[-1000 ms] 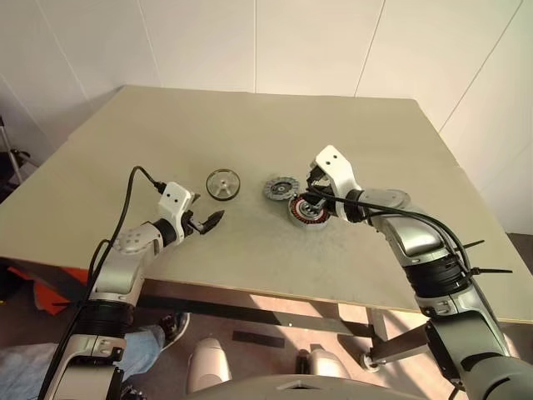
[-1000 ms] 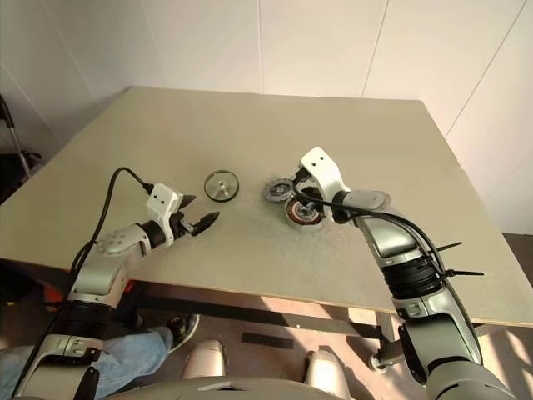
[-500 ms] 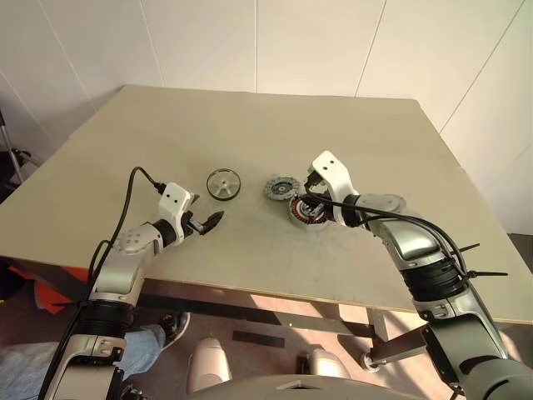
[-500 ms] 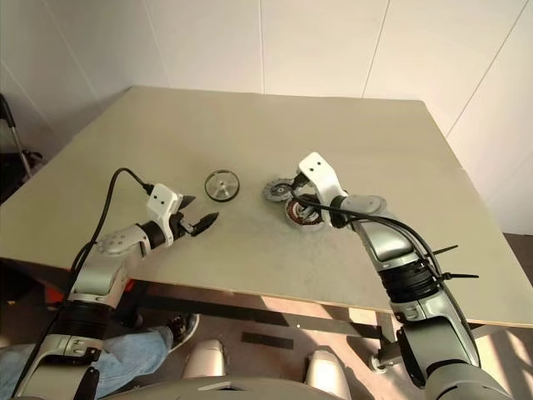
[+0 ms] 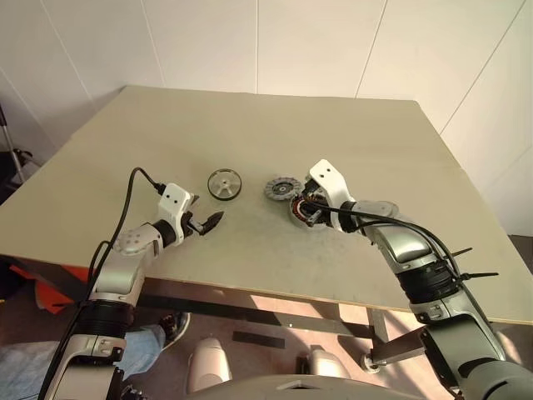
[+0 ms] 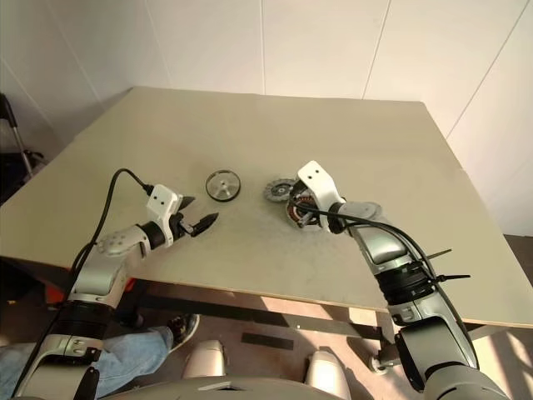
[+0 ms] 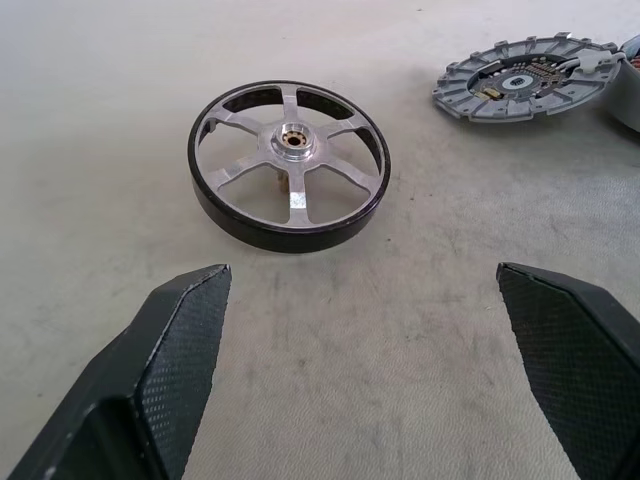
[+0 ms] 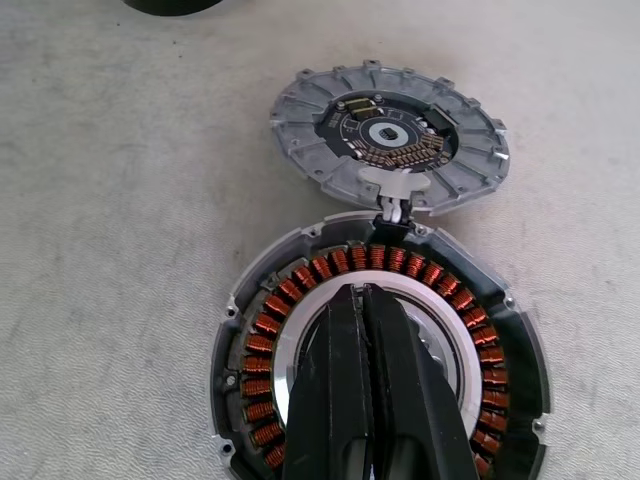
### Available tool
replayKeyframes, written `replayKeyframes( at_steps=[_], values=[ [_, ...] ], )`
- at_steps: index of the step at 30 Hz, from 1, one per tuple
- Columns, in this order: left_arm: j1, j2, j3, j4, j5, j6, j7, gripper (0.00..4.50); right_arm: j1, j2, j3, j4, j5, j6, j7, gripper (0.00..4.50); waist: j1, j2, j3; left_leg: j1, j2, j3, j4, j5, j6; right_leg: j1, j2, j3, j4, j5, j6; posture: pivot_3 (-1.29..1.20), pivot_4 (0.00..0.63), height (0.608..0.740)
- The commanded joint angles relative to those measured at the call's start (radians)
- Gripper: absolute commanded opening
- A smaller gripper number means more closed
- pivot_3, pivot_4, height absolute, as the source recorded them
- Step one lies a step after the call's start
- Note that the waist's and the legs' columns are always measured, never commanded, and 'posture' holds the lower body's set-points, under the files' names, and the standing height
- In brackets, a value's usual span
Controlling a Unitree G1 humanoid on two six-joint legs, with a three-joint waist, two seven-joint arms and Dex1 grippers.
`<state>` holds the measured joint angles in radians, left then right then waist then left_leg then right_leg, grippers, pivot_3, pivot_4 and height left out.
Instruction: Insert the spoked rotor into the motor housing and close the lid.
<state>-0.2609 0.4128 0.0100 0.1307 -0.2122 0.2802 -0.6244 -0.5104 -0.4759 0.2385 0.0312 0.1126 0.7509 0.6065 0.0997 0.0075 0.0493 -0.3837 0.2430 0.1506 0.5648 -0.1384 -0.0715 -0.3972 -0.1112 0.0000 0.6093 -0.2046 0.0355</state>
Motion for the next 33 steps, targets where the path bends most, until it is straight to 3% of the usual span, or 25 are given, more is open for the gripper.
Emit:
replayKeyframes(
  at_steps=[1,23,33],
  values=[
    [-0.013,0.009,0.015,-0.015,0.001,-0.019,0.001,4.5,0.006,-0.03,-0.024,-0.015,-0.013,0.016,0.001,0.02,0.0,0.0,0.0,0.0,0.0,0.0,0.0,0.0,0.0,0.0,0.0,0.0,0.0,0.0,0.0,0.0,0.0,0.74],
    [-0.026,0.012,0.016,0.011,0.011,-0.032,-0.007,4.5,-0.065,-0.012,-0.065,-0.118,0.023,0.062,0.001,0.02,-0.002,0.0,0.0,-0.001,0.0,0.0,-0.001,0.0,0.0,-0.002,0.0,0.0,0.0,0.0,0.0,0.0,0.0,0.74],
    [-0.028,0.01,0.016,0.011,0.011,-0.032,-0.008,4.5,0.039,0.017,-0.012,0.067,-0.026,-0.016,-0.019,0.02,-0.003,0.0,-0.001,-0.001,0.0,0.0,0.0,0.0,0.0,-0.002,0.0,0.0,0.0,0.0,0.0,0.0,0.0,0.74]
  ],
)
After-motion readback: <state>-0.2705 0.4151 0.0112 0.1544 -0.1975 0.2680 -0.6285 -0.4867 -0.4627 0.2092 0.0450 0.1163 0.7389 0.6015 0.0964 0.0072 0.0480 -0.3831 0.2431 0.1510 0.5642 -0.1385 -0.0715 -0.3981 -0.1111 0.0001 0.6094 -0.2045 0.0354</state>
